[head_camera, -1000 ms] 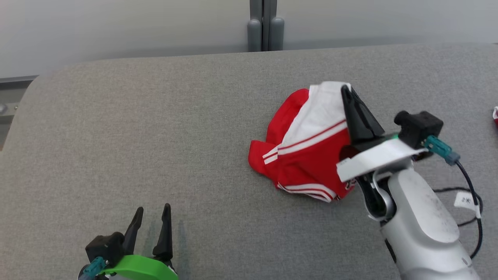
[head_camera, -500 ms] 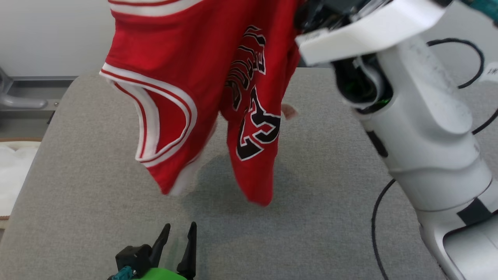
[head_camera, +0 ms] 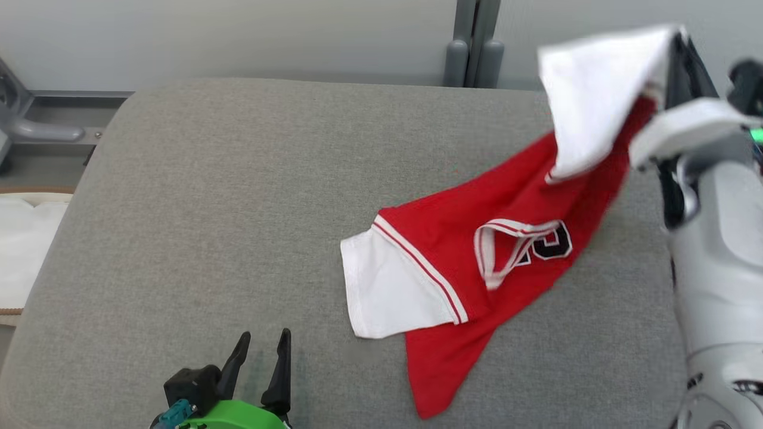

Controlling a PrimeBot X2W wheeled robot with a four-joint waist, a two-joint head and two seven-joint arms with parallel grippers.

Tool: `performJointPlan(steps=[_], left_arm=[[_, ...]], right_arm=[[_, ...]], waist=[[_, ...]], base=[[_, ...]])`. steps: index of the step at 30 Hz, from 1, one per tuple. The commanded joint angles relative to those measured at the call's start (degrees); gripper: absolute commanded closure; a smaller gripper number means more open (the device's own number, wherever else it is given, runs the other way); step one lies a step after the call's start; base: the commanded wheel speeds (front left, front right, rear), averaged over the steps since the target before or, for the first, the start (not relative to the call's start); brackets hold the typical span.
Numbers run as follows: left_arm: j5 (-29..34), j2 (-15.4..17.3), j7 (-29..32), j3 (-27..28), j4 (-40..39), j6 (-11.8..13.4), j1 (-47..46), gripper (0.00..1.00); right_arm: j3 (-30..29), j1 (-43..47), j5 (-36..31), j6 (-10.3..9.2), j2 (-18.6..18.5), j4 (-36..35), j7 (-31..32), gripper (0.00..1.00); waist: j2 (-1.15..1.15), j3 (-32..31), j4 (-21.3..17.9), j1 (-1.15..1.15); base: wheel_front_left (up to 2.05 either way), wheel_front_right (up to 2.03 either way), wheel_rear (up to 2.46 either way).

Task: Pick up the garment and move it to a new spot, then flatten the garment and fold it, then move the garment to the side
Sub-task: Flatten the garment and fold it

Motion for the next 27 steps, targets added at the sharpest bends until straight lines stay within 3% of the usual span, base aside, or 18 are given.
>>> performJointPlan(steps=[1, 4, 9, 13, 15, 16, 19, 27], left_arm=[[-0.3, 0.4, 0.0, 0.0, -0.4, -0.2, -1.1, 0.0], [-0.3, 0.7, 0.0, -0.1, -0.9, -0.2, -1.5, 0.0], [-0.3, 0.9, 0.0, 0.1, -0.9, -0.2, -1.8, 0.0], [0.0, 0.8, 0.0, 0.0, -0.7, -0.2, -2.1, 0.0], [0.0, 0.8, 0.0, 0.0, -0.7, -0.2, -2.2, 0.0], [0.0, 0.7, 0.0, 0.0, -0.7, -0.2, -2.1, 0.0], [0.2, 0.5, 0.0, 0.0, -0.6, -0.2, -1.6, 0.0], [0.1, 0.5, 0.0, -0.6, -0.3, -0.2, -1.8, 0.0]], right_arm=[[-4.7, 2.2, -3.7, -0.09, -1.1, 0.4, -0.1, 0.0], [-13.6, 7.0, -10.3, -0.08, -0.3, -0.8, -0.1, 0.0], [-16.2, 11.6, -11.9, -0.08, 0.1, -4.3, -0.1, 0.0], [-6.6, 15.0, -4.8, -0.07, 0.5, -4.7, -0.1, 0.0], [0.7, 17.1, -0.4, -0.08, 0.3, -5.2, -0.1, 0.0], [8.6, 19.6, 4.8, -0.08, 0.3, -6.1, -0.1, 0.0], [18.7, 23.0, 12.4, -0.08, 0.3, -8.0, -0.1, 0.0], [37.7, 28.0, 23.4, -0.08, 0.3, -9.4, -0.1, 0.0]], waist=[[0.0, 1.7, -1.6, 0.0], [0.0, 2.3, -2.6, 0.0], [0.0, 2.3, -4.4, 0.0], [0.0, 1.9, -4.8, 0.0], [0.0, 1.8, -5.0, 0.0], [0.0, 1.7, -5.0, 0.0], [0.0, 1.5, -4.8, 0.0], [0.0, 1.7, -3.8, 0.0]], base=[[0.0, 0.0, 0.0], [0.0, 0.0, 0.0], [0.0, 0.0, 0.0], [0.0, 0.0, 0.0], [0.0, 0.0, 0.0], [0.0, 0.0, 0.0], [0.0, 0.0, 0.0], [0.0, 0.0, 0.0]])
